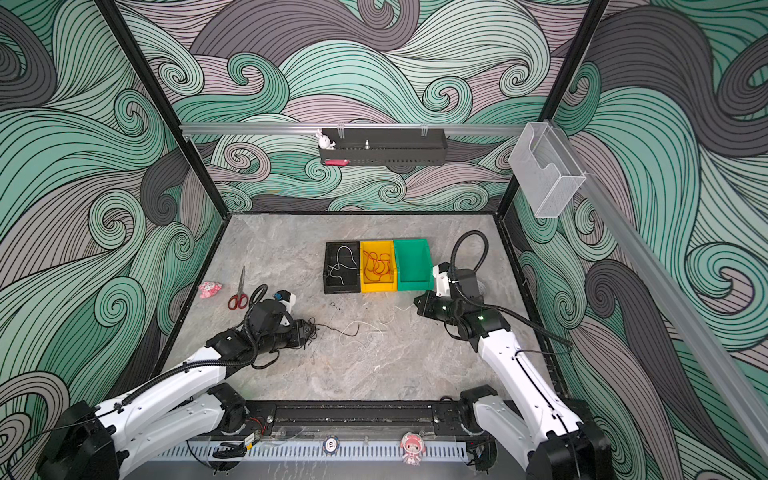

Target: Untangle the cables

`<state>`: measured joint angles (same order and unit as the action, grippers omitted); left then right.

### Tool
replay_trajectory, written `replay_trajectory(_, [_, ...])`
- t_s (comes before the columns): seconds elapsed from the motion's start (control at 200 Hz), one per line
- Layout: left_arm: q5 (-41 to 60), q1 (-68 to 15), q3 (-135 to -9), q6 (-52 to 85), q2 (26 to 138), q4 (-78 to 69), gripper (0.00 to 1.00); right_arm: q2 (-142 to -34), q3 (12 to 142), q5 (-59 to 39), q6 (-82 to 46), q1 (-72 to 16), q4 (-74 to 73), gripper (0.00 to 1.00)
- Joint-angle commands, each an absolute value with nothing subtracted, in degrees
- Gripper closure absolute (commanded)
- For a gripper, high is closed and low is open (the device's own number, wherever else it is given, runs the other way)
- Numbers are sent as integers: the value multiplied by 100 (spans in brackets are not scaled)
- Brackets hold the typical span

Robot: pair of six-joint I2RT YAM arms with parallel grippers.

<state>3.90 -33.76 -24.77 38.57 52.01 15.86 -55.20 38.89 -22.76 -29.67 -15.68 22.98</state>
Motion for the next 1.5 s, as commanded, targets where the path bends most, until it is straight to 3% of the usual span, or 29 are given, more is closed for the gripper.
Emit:
replay_trajectory(0.0, [678, -3324, -2737, 3728, 5000, 1748, 54, -5483, 4065, -2357, -3027, -1699, 2199, 100])
replay_trajectory(0.305, [936, -3349, -2979, 3648, 4981, 1813, 50, -5848, 4298, -2456, -2665, -2298, 2469, 100])
replay_trajectory(0.635, [1046, -3368, -2840, 3709, 5295, 1521, 49, -6584, 4186, -1476, -2460, -3513, 2451, 97])
replay_trajectory(0.841, [1131, -3367, -2651, 3814, 5431, 1291, 50, -7196, 4140, -1425, -2589, -3987, 2124, 92])
replay_trajectory(0.911, [1125, -3371, -2606, 3832, 5432, 1257, 50, -7321, 4131, -1372, -2627, -4134, 2091, 76])
replay_trajectory(1.031, [1125, -3373, -2521, 3839, 5391, 1238, 50, -7486, 4159, -1266, -2619, -4345, 2092, 61])
replay_trajectory(1.336, [1125, -3370, -2417, 3885, 5347, 1186, 50, -7518, 4400, -586, -2387, -4597, 2686, 35])
replay_trajectory(1.401, [1125, -3367, -2417, 3872, 5342, 1188, 50, -7474, 4392, -734, -2296, -4618, 2628, 34])
replay_trajectory(1.496, [1125, -3366, -2417, 3858, 5330, 1203, 50, -7409, 4364, -1180, -2170, -4747, 2342, 22])
